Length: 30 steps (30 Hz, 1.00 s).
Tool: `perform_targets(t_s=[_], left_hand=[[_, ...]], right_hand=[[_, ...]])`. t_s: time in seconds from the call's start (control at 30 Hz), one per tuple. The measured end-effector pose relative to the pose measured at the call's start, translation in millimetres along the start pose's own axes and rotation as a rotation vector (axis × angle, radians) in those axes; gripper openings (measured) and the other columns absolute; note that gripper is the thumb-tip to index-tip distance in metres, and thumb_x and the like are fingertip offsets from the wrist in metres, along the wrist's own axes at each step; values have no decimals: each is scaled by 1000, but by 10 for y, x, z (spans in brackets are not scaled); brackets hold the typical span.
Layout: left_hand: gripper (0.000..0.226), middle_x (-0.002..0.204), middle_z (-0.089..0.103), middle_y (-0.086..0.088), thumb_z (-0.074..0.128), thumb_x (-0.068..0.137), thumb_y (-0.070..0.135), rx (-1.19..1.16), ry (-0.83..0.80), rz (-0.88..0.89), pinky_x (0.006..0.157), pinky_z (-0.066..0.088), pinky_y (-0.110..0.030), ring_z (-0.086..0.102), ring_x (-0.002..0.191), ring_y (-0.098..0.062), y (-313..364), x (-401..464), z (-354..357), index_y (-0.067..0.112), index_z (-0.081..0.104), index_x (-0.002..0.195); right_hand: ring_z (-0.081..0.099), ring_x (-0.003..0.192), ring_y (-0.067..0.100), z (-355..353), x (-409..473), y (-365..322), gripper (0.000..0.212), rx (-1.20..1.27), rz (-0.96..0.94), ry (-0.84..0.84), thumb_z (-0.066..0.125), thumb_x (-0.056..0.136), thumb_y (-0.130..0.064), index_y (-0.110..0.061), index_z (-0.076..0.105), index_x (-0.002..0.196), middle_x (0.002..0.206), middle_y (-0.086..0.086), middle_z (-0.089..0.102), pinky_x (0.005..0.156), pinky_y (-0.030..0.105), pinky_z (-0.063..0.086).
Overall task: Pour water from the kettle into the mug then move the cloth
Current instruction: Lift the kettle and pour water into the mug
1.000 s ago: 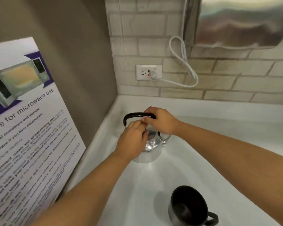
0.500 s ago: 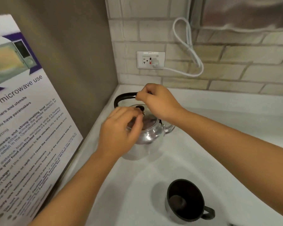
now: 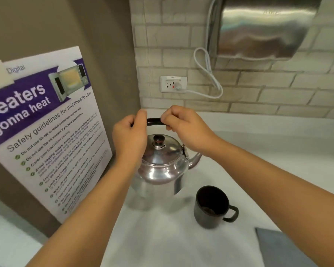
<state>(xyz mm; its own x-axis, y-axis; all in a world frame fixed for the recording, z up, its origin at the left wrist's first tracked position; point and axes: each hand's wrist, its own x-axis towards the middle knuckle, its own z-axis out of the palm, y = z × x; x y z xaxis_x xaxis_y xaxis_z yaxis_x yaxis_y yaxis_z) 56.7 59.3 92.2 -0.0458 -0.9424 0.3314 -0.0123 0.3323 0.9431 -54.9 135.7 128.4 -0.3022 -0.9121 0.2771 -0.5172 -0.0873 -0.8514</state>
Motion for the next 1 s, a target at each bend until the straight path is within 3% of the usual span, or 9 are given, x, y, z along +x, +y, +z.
perform_targets(t_s=[0.1,0.2,0.37,0.5,0.67,1.0], left_hand=[[50,38,22,11,58,80,25,-34,16,3,39,21,-20,22,41,-7,20,-109,-125,22,29,39],[50,37,19,10,56,77,24,-49,-9,8,42,19,-24,19,42,-8,23,-191,-257,22,28,36],[49,34,18,11,56,73,22,-59,-54,31,40,19,-22,18,39,-7,13,-308,-387,21,30,32],[48,33,19,10,57,73,22,-36,-62,37,38,18,-21,19,38,-7,2,-433,-394,21,31,33],[46,33,20,11,57,72,20,-16,-64,53,39,20,-19,20,38,-6,-28,-582,-317,20,31,34],[37,33,24,6,56,67,29,167,-104,175,47,23,-24,21,40,-9,114,-610,-75,19,38,36]], right_hand=[[55,74,-1,-78,-304,61,9,58,-64,82,59,89,-21,-16,63,95,83,-7,61,73,12,45],[54,70,-7,-255,-714,271,8,53,-11,268,60,88,-25,-19,64,92,82,-12,61,67,5,41],[60,86,17,-307,-1465,942,23,-19,332,459,47,92,-31,-14,62,91,90,1,66,71,20,43],[58,84,18,-110,-1799,1359,29,56,500,494,42,95,-33,-11,60,88,87,1,64,69,25,40],[49,62,16,24,-1850,1575,39,-5,525,451,35,97,-33,-12,47,65,65,0,54,58,29,36],[45,66,19,-36,-1855,1740,38,-111,420,317,29,99,-24,-13,38,64,66,3,47,61,32,37]])
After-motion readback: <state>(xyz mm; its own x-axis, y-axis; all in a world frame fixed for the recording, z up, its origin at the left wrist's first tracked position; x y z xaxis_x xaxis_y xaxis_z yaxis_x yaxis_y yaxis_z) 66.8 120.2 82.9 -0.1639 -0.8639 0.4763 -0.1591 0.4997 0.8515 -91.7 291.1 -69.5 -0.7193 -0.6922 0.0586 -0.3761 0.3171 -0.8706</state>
